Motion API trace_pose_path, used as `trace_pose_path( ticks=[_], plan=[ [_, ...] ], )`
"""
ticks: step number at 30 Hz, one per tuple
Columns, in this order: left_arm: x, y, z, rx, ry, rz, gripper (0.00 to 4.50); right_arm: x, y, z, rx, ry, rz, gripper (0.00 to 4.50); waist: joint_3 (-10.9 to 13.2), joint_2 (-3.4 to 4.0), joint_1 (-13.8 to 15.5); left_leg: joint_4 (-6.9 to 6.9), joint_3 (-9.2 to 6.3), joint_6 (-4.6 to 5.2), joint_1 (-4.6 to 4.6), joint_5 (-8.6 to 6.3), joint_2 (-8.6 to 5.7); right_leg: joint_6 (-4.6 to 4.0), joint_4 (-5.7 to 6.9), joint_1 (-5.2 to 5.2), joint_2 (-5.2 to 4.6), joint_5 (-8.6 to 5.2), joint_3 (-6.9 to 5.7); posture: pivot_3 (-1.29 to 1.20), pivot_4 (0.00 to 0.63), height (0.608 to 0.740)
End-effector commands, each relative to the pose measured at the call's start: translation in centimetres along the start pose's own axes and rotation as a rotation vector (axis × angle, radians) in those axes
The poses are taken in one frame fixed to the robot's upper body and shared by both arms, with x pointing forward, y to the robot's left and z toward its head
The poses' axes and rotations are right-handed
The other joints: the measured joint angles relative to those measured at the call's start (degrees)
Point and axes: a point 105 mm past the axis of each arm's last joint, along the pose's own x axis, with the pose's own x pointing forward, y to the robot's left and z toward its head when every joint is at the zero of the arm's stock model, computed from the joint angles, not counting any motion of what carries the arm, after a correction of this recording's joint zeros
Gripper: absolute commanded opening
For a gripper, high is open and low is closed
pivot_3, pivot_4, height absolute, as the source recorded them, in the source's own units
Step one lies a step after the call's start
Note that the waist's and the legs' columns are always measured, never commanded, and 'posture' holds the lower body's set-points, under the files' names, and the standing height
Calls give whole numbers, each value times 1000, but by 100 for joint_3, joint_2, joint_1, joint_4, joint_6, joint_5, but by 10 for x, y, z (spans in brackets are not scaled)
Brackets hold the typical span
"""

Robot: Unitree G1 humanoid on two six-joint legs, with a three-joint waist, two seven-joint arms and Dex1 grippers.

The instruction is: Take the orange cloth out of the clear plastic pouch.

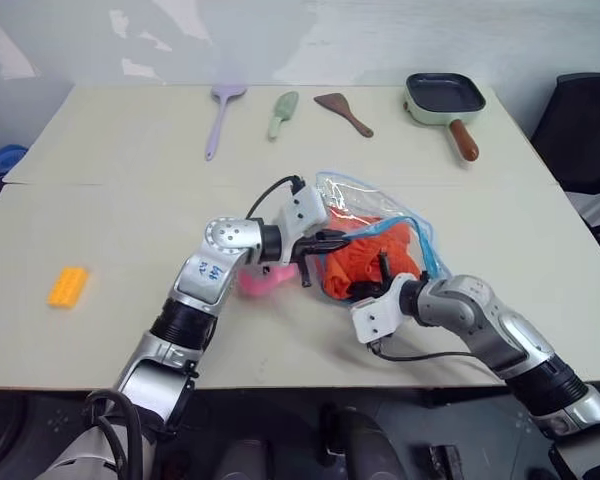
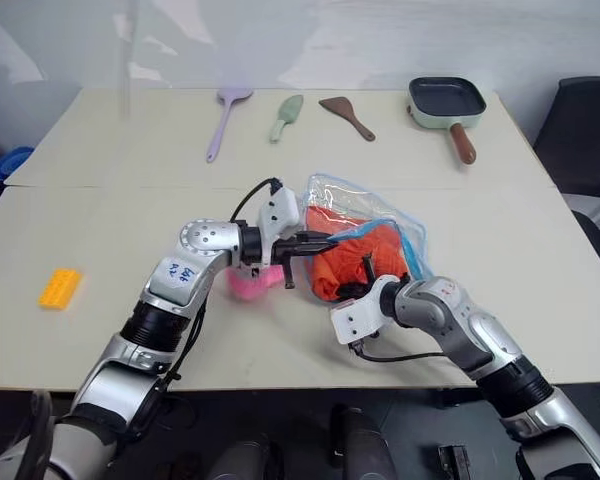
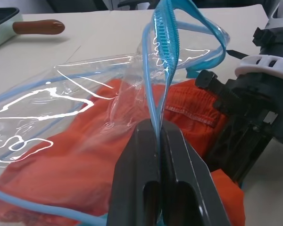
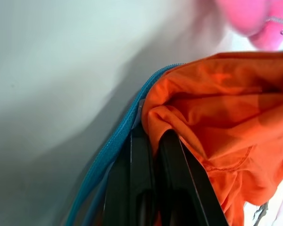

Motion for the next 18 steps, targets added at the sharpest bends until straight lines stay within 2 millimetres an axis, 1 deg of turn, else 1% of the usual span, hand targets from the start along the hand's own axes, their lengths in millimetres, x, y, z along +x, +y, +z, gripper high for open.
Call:
trace_pose_path(
  ticks=[1, 2, 4, 6, 10, 14, 16, 18],
  plan=[
    [1, 13, -8, 142, 78, 79, 0, -8, 26, 12, -22, -70, 108, 38, 0, 1, 4, 0, -1, 0, -1, 0, 0, 0, -1, 0, 0, 0, -1, 0, 150, 740],
    [0, 16, -12, 161, 96, 96, 0, -11, 26, 14, -27, -84, 106, 38, 0, 1, 36, -2, -1, 0, -1, 0, 0, 0, 0, 0, 0, 0, -2, 0, 150, 740],
    [-6, 31, -29, 208, 173, 174, 0, -34, 36, 27, -53, -171, 157, 38, 0, 2, 102, 0, -6, 0, -3, 0, 0, 0, -3, -1, -2, 0, -9, 0, 150, 740],
    [-11, 43, -40, 229, 220, 234, 0, -54, 46, 37, -97, -235, 210, 38, 0, 3, 157, 1, -15, 1, -1, -1, -3, 3, -15, -2, -5, 2, -20, 0, 150, 740],
    [-14, 60, -43, 207, 224, 317, 0, -80, 60, 45, -132, -284, 291, 38, 2, -1, 147, 0, -18, 7, -8, -3, -4, 14, -41, 4, -5, 9, -25, 0, 150, 740],
    [-14, 65, -45, 240, 242, 324, 0, -94, 70, 42, -134, -273, 340, 38, 2, -1, 109, -8, 0, 8, -6, -4, 1, 12, -53, 9, 1, 10, -14, 0, 150, 740],
    [-21, 69, -48, 252, 259, 339, 0, -101, 70, 35, -111, -240, 342, 38, 2, -1, 119, -10, 3, 7, -5, -4, 2, 12, -52, 8, 2, 10, -12, 0, 150, 740],
    [-32, 76, -53, 264, 289, 359, 0, -111, 70, 22, -88, -179, 342, 38, 2, -1, 126, -8, 4, 7, -5, -4, 2, 12, -52, 8, 1, 11, -12, 0, 150, 740]
  ],
)
